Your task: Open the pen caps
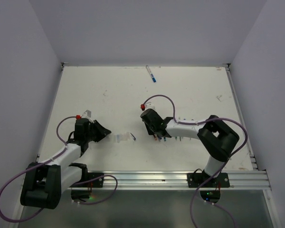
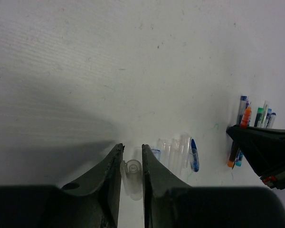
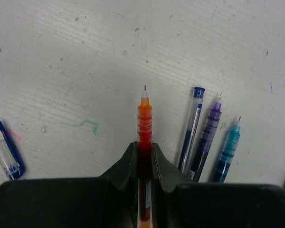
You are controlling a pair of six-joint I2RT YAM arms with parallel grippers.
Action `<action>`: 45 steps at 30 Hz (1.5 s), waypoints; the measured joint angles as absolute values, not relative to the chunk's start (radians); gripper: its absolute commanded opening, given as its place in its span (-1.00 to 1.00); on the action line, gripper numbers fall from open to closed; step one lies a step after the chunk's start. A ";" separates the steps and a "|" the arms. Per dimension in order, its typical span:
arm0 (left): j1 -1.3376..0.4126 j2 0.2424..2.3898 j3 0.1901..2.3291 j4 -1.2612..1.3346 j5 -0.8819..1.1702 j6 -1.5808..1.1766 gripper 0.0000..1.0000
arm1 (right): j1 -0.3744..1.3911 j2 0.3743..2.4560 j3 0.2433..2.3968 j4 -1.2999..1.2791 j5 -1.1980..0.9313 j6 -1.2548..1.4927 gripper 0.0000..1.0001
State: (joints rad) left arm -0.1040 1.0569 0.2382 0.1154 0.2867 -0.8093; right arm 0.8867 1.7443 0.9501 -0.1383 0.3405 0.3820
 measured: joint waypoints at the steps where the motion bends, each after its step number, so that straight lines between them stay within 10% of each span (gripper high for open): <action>1: -0.104 1.056 0.231 0.116 0.290 -0.810 -0.49 | 0.883 1.748 0.952 -0.134 0.336 0.382 -0.90; 17: -0.104 1.044 0.194 0.139 0.327 -0.822 -0.13 | 0.862 1.768 0.986 -0.120 0.296 0.382 -0.21; 29: -0.104 0.885 0.207 0.012 0.285 -0.787 0.03 | 0.830 1.764 1.102 -0.176 0.293 0.358 -0.07; 45: -0.104 0.892 0.250 0.050 0.284 -0.756 0.03 | 0.462 2.209 1.905 -0.287 0.155 0.141 0.32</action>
State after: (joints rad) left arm -0.1040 0.8921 0.2504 0.0502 0.2840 -0.7559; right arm 0.4622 2.2093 1.9053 -0.2871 0.1547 0.1413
